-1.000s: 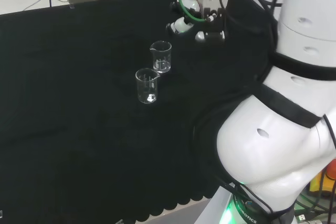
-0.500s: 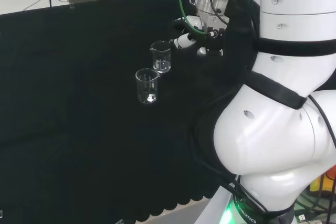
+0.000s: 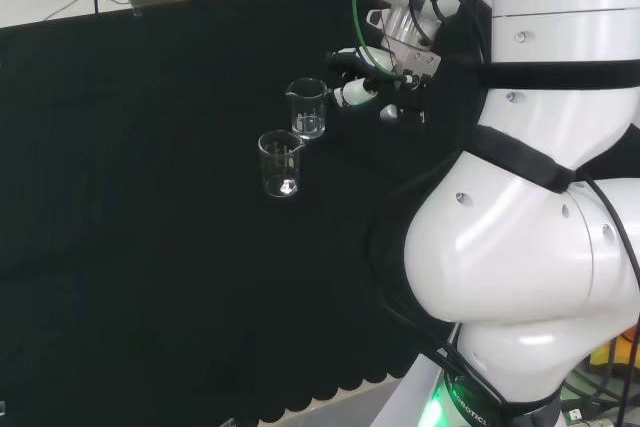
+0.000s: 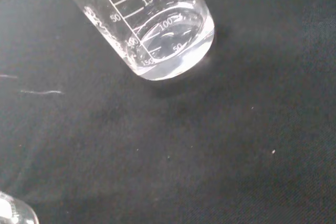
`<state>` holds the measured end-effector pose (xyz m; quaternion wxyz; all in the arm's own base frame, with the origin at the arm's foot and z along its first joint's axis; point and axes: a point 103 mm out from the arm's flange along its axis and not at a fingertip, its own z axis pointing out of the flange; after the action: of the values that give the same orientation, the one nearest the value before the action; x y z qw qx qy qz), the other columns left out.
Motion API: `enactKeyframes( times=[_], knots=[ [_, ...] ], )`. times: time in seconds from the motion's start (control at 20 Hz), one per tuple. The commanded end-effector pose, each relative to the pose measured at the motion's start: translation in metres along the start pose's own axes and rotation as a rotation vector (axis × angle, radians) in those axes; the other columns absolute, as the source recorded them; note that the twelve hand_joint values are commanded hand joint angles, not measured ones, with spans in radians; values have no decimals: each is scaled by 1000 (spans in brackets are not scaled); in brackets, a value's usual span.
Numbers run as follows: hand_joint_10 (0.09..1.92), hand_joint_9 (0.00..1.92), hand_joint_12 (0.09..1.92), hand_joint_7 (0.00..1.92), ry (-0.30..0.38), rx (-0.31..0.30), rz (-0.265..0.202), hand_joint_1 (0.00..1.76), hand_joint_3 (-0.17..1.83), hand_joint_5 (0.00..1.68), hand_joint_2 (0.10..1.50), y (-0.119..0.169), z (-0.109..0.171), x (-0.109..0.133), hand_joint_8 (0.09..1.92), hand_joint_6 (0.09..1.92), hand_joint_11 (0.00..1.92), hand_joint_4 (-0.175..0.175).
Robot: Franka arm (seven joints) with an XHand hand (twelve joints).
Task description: Pick up the beaker on the right.
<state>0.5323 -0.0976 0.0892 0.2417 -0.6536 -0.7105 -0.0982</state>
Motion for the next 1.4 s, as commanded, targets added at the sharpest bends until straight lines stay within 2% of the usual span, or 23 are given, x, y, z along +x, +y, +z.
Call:
enactKeyframes(
  times=[0.05, 0.5, 0.75, 1.0, 1.1, 1.2, 1.4],
  knots=[
    [626, 437, 1364, 289, 72, -8, -52, 828, -175, 428, 942, 4, 16, 2, 661, 87, 167, -23],
    [614, 437, 1362, 278, 144, -18, -101, 835, -175, 414, 924, 15, 30, 6, 654, 87, 147, -22],
    [603, 390, 1385, 221, 170, -19, -121, 847, -175, 377, 911, 23, 34, 12, 671, 87, 55, -28],
    [607, 345, 1391, 153, 210, 16, -163, 851, -175, 366, 906, 30, 41, 12, 695, 87, 8, -29],
    [609, 322, 1373, 121, 249, 34, -180, 850, -175, 346, 902, 32, 44, 11, 700, 87, 1, -29],
    [611, 266, 1322, 49, 281, 56, -196, 846, -175, 305, 889, 34, 47, 11, 699, 87, 0, -22],
    [622, 190, 1246, 2, 293, 67, -211, 832, -175, 243, 869, 36, 50, 12, 635, 87, 0, 0]
  ],
)
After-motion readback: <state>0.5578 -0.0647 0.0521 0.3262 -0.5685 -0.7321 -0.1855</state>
